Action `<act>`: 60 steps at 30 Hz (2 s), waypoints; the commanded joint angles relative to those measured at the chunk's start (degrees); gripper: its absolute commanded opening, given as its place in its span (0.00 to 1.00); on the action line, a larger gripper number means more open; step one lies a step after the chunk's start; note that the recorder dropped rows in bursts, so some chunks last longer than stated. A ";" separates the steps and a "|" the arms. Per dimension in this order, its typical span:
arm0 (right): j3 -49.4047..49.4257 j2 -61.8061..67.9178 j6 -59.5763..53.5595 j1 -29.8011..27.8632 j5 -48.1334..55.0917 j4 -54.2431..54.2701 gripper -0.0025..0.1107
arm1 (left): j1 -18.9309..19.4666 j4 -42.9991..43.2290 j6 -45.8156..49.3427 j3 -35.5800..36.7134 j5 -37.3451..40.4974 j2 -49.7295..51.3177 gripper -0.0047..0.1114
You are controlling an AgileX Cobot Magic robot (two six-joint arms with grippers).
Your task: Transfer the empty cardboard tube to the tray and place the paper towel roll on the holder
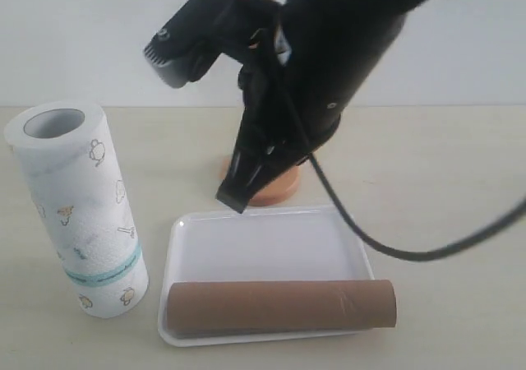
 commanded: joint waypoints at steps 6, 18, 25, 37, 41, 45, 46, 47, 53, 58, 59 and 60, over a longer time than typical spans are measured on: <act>15.06 -19.44 10.19 -0.07 -4.34 -3.97 0.02 | 0.13 -0.61 0.05 0.20 -0.17 -0.18 0.08; 15.03 -28.03 10.48 -0.07 -3.46 -3.97 0.02 | 0.13 -0.61 0.05 0.20 -0.17 -0.18 0.08; 15.13 -34.83 11.55 -0.18 -3.57 -3.95 0.02 | 0.13 -0.61 0.05 0.20 -0.17 -0.18 0.08; 31.14 -54.41 13.34 -26.74 -30.66 3.68 0.02 | 0.13 -0.61 0.05 0.20 -0.17 -0.18 0.08; 45.06 -63.97 13.49 -36.80 -39.24 7.60 0.02 | 0.13 -0.61 0.05 0.20 -0.17 -0.18 0.08; 58.85 -73.13 13.62 -46.42 -43.96 11.31 0.02 | 0.13 -0.61 0.05 0.20 -0.17 -0.18 0.08; 62.16 -75.13 13.62 -48.29 -43.96 12.12 0.02 | 0.13 -0.61 0.05 0.20 -0.17 -0.18 0.08; 65.22 -77.55 13.62 -50.46 -43.84 13.11 0.02 | 0.13 -0.61 0.05 0.20 -0.17 -0.18 0.08; 75.92 -86.64 13.44 -55.71 -43.84 15.18 0.02 | 0.13 -0.61 0.05 0.20 -0.17 -0.18 0.08; 79.10 -87.89 11.57 -55.71 -43.45 15.18 0.02 | 0.13 -0.61 0.05 0.20 -0.17 -0.18 0.08; 79.10 -87.89 11.47 -55.71 -43.28 15.18 0.02 | 0.13 -0.61 0.05 0.20 -0.17 -0.18 0.08; 79.10 -87.89 11.18 -55.71 -43.38 15.18 0.02 | 0.13 -0.61 0.05 0.20 -0.17 -0.18 0.08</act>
